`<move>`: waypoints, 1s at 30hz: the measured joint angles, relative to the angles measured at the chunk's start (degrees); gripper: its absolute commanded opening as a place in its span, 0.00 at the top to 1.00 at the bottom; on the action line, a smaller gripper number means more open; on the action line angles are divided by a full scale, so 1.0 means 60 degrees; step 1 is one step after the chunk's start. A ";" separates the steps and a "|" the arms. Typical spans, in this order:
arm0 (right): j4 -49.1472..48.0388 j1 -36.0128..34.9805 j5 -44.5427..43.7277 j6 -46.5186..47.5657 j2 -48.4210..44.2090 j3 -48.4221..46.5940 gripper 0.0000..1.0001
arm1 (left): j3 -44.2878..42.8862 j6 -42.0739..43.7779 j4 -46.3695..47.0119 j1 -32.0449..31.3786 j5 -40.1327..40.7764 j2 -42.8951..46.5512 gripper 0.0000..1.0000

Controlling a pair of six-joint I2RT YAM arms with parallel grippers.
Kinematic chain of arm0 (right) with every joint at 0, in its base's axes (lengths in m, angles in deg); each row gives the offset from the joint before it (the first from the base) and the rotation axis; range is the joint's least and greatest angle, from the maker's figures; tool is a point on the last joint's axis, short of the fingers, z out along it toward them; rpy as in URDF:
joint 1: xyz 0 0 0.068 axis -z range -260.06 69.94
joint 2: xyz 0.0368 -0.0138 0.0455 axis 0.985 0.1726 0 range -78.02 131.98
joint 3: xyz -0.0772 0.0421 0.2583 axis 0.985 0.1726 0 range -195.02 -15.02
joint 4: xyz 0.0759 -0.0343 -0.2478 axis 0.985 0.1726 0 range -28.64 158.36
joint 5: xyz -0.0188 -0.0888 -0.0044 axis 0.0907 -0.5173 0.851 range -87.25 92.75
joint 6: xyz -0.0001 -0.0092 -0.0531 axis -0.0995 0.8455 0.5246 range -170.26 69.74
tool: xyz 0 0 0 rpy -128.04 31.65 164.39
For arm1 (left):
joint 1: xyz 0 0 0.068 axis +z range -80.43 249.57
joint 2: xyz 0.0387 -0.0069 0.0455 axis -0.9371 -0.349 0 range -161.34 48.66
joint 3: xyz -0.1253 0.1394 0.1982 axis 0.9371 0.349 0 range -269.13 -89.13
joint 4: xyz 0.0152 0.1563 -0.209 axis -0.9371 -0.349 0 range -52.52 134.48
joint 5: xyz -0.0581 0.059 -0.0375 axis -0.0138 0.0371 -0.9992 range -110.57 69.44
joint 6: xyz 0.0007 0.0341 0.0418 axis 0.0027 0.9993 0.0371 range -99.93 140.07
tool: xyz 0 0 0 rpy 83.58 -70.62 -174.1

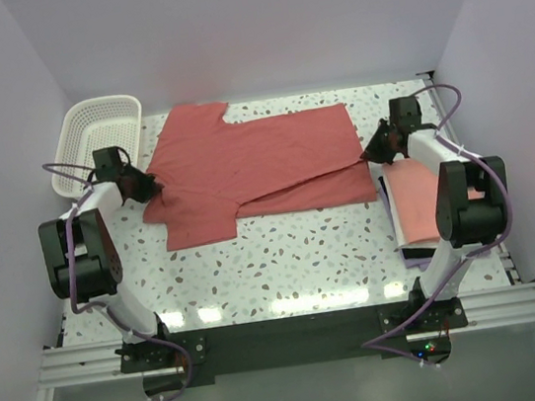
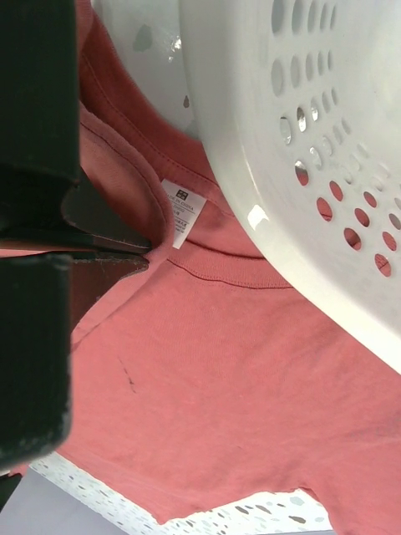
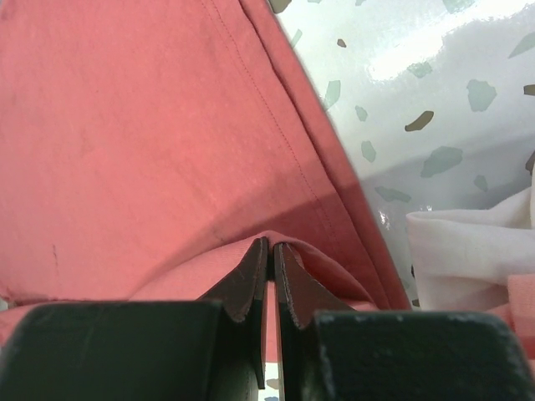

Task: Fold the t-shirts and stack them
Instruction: Fold the tshirt

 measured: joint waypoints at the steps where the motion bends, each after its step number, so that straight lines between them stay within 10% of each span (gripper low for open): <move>1: 0.0000 0.0000 -0.0004 0.0000 0.0007 0.0000 1.00 | 0.0000 0.0025 0.0000 0.0000 -0.0007 -0.0011 1.00; 9: -0.0022 0.0000 -0.0004 0.0004 0.0033 -0.0015 1.00 | -0.0022 0.0062 0.0007 0.0044 -0.0117 -0.0011 1.00; 13: -0.0051 0.0000 0.0000 0.0004 0.0204 -0.0015 0.79 | -0.0124 0.0215 0.0087 0.0076 -0.0313 -0.0015 0.97; 19: -0.0015 0.0000 0.0047 0.0178 0.0321 -0.0106 0.34 | -0.0127 0.0576 0.0608 0.0084 -0.0925 -0.0069 0.45; 30: 0.0153 -0.0463 -0.0131 0.0579 -0.0368 0.0018 0.33 | 0.0368 0.0903 0.0175 -0.0018 -0.0426 0.1625 0.39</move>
